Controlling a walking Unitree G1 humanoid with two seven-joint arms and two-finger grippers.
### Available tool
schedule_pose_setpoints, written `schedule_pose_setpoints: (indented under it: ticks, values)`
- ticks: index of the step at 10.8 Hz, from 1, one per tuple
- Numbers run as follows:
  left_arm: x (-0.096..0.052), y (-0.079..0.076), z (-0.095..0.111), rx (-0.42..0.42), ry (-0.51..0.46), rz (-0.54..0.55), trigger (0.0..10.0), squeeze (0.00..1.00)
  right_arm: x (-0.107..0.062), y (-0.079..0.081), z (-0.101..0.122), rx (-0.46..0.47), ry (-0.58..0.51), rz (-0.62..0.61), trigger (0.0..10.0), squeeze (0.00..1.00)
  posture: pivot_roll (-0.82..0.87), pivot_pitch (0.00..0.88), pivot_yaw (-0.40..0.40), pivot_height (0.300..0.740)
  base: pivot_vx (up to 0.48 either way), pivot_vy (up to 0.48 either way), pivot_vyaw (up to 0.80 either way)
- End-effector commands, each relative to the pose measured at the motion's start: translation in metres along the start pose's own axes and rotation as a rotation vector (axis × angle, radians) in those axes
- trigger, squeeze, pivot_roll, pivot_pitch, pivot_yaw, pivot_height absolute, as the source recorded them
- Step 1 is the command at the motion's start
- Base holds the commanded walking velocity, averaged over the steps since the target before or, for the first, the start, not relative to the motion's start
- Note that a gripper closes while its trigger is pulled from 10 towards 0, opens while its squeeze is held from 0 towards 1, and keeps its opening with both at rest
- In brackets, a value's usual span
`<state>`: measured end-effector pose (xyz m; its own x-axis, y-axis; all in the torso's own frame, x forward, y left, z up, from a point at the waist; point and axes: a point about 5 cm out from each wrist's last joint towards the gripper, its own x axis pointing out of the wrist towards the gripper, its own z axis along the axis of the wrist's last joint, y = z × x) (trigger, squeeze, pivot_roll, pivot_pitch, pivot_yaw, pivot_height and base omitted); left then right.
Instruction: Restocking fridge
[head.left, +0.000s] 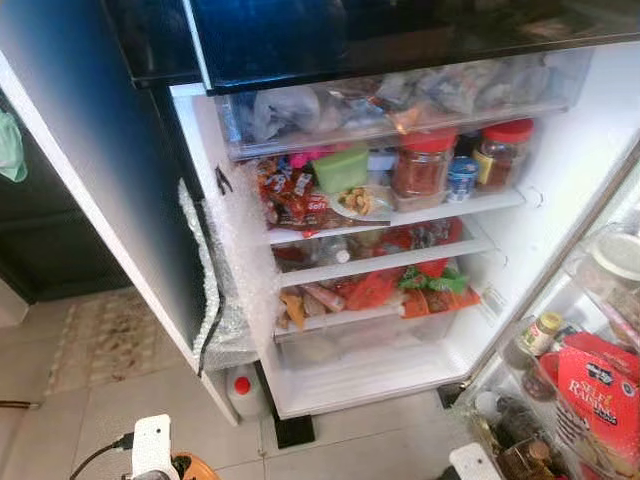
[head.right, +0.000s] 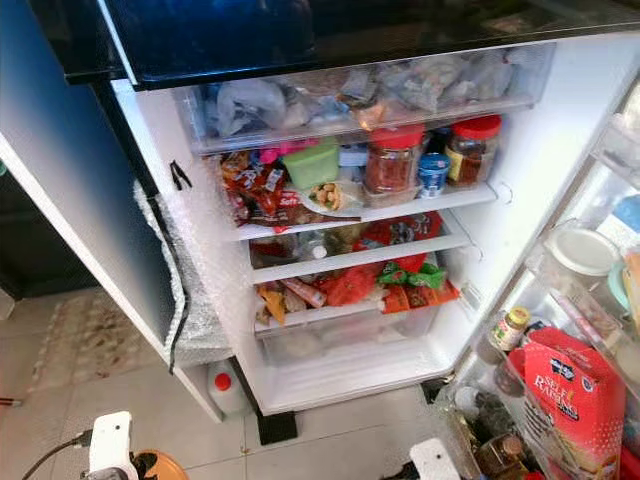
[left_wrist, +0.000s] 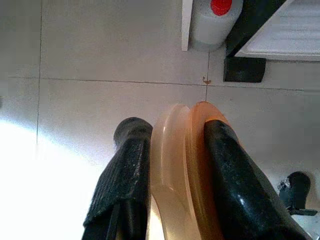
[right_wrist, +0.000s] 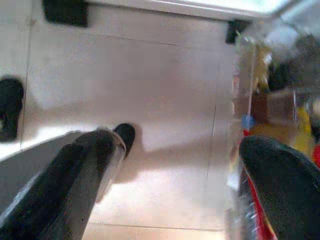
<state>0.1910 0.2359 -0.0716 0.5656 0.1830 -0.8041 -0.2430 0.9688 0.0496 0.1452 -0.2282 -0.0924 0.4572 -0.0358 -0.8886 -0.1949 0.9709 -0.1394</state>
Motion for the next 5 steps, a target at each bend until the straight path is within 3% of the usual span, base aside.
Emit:
schedule_pose_setpoints:
  ticks: [1, 3, 5]
  values:
    - [-0.001, 0.004, -0.003, 0.017, 0.016, 0.008, 10.0, 0.00, 0.001, 0.003, 0.002, 0.086, -0.004, -0.005, 10.0, 0.00, -0.10, 0.000, 0.057, 0.740, 0.000, 0.000, 0.00]
    - [0.000, 0.005, -0.002, 0.027, 0.017, 0.016, 10.0, 0.00, 0.002, 0.007, 0.003, 0.242, -0.004, -0.041, 10.0, 0.00, -0.09, 0.000, 0.056, 0.740, 0.000, -0.120, 0.00]
    - [0.000, 0.004, -0.002, 0.025, 0.017, 0.016, 10.0, 0.00, 0.003, 0.016, 0.000, 0.229, 0.019, -0.019, 10.0, 0.00, -0.08, 0.000, 0.055, 0.740, 0.000, -0.272, 0.00]
